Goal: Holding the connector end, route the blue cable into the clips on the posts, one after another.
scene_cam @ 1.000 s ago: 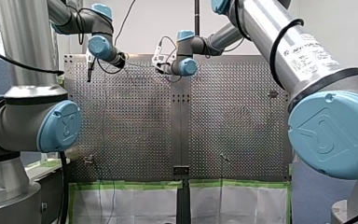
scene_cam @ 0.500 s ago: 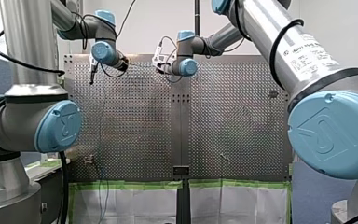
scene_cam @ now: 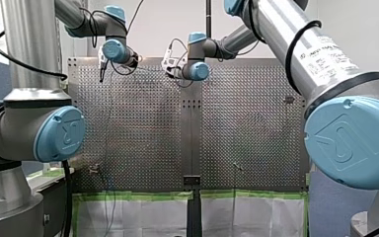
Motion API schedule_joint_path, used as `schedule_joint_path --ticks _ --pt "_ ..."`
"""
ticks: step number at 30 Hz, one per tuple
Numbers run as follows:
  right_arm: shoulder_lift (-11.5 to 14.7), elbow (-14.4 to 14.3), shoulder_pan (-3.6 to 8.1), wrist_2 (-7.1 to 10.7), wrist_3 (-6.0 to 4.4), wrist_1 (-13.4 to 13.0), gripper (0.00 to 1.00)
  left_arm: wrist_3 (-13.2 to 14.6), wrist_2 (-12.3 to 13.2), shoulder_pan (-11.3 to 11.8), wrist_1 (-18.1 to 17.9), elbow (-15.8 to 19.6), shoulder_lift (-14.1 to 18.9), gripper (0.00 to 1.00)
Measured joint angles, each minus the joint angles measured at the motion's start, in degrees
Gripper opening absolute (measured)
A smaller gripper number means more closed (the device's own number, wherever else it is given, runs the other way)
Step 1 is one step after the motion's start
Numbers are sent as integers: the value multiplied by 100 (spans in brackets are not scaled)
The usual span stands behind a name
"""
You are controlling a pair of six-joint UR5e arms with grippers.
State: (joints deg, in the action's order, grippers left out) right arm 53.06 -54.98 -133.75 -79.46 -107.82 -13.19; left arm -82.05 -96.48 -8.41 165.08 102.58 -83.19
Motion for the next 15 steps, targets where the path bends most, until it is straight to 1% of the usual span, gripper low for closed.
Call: schedule_joint_path --ticks 6,12,15 --pt "0 0 3 0 3 5 0 4 -43 -8 23 -135 -158 100" --pt "0 0 2 3 4 7 0 74 -130 -32 42 -264 -435 100" --pt "0 0 4 7 4 8 0 73 -214 -37 11 -371 -580 100"
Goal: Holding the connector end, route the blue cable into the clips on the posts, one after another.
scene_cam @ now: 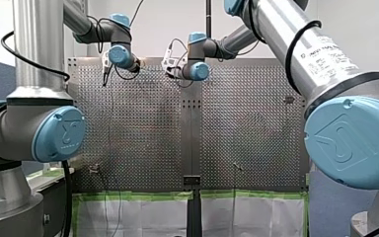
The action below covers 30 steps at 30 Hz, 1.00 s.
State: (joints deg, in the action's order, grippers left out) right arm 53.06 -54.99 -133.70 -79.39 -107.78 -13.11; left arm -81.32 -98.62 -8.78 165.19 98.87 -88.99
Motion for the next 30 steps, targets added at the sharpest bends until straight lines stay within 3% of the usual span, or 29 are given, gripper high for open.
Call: schedule_joint_path --ticks 15,20,30 --pt "0 0 3 8 3 8 0 -69 -180 -8 -50 -445 -336 100" --pt "0 0 5 10 7 13 0 -68 -223 -11 -62 -481 -524 100" --pt "0 0 13 11 9 14 0 -53 -286 -12 -65 -486 -564 100"
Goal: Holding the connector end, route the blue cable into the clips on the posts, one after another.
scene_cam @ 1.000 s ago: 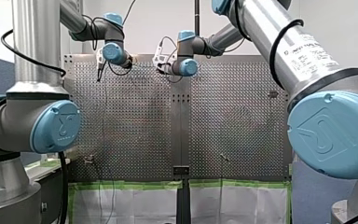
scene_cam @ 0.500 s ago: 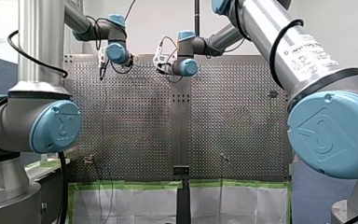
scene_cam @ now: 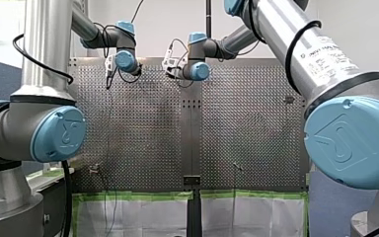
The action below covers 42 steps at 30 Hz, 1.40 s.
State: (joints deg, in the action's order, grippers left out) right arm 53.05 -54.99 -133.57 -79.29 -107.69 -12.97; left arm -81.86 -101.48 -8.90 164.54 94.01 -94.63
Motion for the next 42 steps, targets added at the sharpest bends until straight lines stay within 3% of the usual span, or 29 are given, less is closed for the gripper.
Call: schedule_joint_path --ticks 5,7,8,9,10,11,12,13,14,15,32,42 --pt "0 0 4 0 0 3 0 10 -13 -3 7 -1 -1 100" --pt "0 1 4 0 0 4 0 -16 -19 -11 7 -2 -2 76" --pt "0 0 4 1 0 4 0 -36 -21 -14 7 -1 -1 76" --pt "0 1 4 1 0 4 0 -58 -23 -17 7 -2 0 65" --pt "0 -1 3 1 0 4 0 -88 -26 -21 5 -2 0 42" --pt "0 -3 3 1 0 4 0 -107 -26 -24 4 -2 1 42" --pt "0 -4 3 1 1 4 0 -121 -26 -27 4 -2 1 36" --pt "0 -3 2 1 0 4 0 -135 -26 -30 5 -1 1 18" --pt "0 -3 3 1 0 4 0 -143 -28 -32 6 -1 1 18" --pt "0 -3 4 0 0 4 0 -152 -29 -32 6 -1 1 2" --pt "0 -17 13 3 4 17 0 -289 -122 -40 -15 -1 3 2" --pt "-1 -306 20 -16 9 4 0 -559 -112 -224 36 -1 -4 2"
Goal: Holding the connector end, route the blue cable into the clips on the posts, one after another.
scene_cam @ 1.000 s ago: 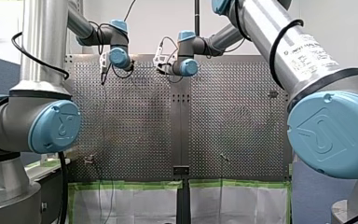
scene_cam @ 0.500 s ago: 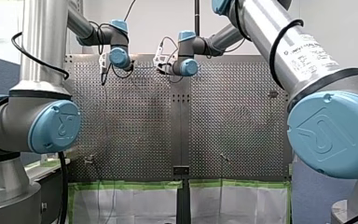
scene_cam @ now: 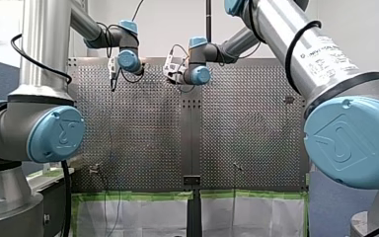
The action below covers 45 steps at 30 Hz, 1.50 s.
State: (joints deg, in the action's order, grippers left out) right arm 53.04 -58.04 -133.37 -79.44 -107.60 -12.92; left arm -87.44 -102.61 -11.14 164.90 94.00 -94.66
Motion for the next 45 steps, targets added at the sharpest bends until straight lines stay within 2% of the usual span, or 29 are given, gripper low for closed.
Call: schedule_joint_path --ticks 7,15,24,33,39,45 --pt "-8 -178 3 -3 0 -1 0 -52 -182 -181 259 3 -45 2" --pt "-21 -267 14 -61 39 0 0 -3 -434 -375 643 57 -424 2" --pt "-163 -540 41 -321 222 -7 0 -99 -579 -488 445 198 -578 2" --pt "-499 -889 64 -733 477 -22 0 -62 -587 -632 343 254 -843 2" --pt "-557 -1162 122 -1015 679 -42 0 -59 -650 -794 242 256 -1059 2" --pt "-577 -1401 191 -1180 832 -83 0 18 -843 -955 192 257 -1294 2"
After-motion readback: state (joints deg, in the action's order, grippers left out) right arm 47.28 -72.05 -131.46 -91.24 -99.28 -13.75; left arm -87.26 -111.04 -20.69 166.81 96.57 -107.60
